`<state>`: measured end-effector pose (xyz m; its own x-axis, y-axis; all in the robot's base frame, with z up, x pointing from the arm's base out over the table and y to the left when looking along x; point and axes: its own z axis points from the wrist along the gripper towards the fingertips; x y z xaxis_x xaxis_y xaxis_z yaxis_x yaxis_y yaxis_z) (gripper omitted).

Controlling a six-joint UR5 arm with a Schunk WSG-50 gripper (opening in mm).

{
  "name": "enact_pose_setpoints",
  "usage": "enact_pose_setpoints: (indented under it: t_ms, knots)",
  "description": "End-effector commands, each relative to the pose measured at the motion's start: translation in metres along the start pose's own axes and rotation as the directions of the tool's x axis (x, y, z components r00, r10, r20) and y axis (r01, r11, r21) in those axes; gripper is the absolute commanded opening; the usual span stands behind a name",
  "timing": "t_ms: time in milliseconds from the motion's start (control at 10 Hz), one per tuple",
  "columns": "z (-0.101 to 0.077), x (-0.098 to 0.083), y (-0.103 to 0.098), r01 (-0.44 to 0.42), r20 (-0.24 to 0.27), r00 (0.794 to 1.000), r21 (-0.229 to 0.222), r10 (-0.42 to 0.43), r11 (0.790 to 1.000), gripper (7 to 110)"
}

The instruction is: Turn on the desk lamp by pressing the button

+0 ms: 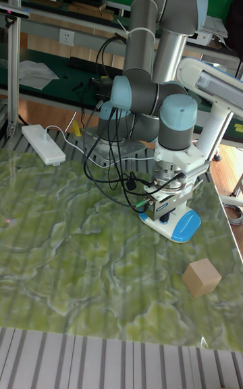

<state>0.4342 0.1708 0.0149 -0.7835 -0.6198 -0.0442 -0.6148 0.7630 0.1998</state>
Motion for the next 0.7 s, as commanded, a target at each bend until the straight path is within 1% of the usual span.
enact_pose_setpoints:
  t_ms: [0,100,200,300,400,500,600]
  knots:
    - [-0.019,0.012,-0.007,0.05,-0.022,0.998,-0.056,-0.052,0.997,7]
    - [-0.018,0.013,-0.003,0.011,-0.025,1.0,-0.064,-0.013,0.998,7]
    - [-0.004,0.009,-0.008,-0.039,-0.041,0.998,-0.003,0.039,0.999,7]
    - [0.01,0.009,-0.012,-0.072,-0.056,0.996,0.042,0.075,0.996,7]
    - [0.011,0.008,0.0,-0.106,-0.063,0.992,0.022,0.107,0.994,7]
    - [-0.009,0.008,0.01,-0.115,-0.086,0.99,-0.008,0.114,0.993,7]
    - [-0.062,0.023,0.007,-0.064,-0.157,0.986,-0.043,0.056,0.997,7]
